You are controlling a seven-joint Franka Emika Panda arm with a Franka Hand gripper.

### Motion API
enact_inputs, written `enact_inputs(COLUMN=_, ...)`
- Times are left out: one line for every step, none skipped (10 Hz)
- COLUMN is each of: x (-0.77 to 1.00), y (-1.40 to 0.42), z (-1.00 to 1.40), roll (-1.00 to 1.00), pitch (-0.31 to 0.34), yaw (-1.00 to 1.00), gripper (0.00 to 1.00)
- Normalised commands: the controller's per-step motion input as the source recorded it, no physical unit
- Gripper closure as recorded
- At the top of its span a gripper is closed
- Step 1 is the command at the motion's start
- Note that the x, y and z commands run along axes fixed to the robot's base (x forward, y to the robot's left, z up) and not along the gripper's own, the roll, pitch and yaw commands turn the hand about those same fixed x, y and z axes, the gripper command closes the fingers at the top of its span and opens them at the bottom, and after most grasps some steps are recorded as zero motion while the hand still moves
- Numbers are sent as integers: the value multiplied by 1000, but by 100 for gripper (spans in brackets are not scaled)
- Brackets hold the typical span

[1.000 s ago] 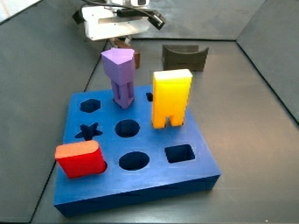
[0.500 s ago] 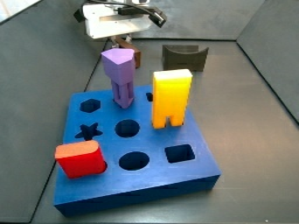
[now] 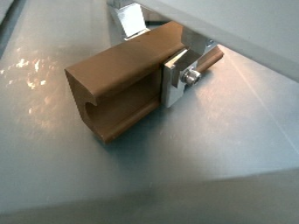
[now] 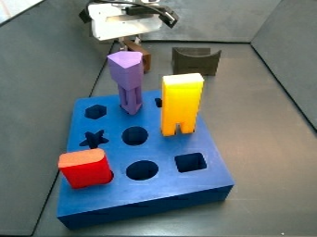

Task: Pick up the arch object. Move up. Place the arch object on the fixture. Regrasp the arch object. Move to above the board. Insert the arch object.
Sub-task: Move up, then place the arch object on the fixture.

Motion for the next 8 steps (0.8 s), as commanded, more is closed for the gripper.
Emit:
enact_inputs(x=-61, y=82, z=794, roll=3, pitch=19, yaw=46, gripper=100)
enact_inputs(x=-69, y=46, z=673, roll=-24, pitch=19, yaw=44, gripper=100)
enact_inputs(x=-51, y=30, z=598, roll=-41, pitch=12, yaw=41, gripper=100)
enact_inputs(x=-35, y=5, z=433, roll=-78, pitch=11, yaw=36, gripper=100)
enact_inputs(x=-28, y=1, z=311, roll=-103, pitch=9, yaw=34, gripper=100)
enact_inputs(x=-28, y=0, z=192, roll=-119, pitch=0, yaw=31, gripper=100)
enact_inputs(x=0, y=0, z=1000, roll=0, pitch=0, yaw=0, gripper=100)
enact_inputs(x=-1, y=-4, z=1000, roll=-12, pitch=9, yaw=-3, gripper=100)
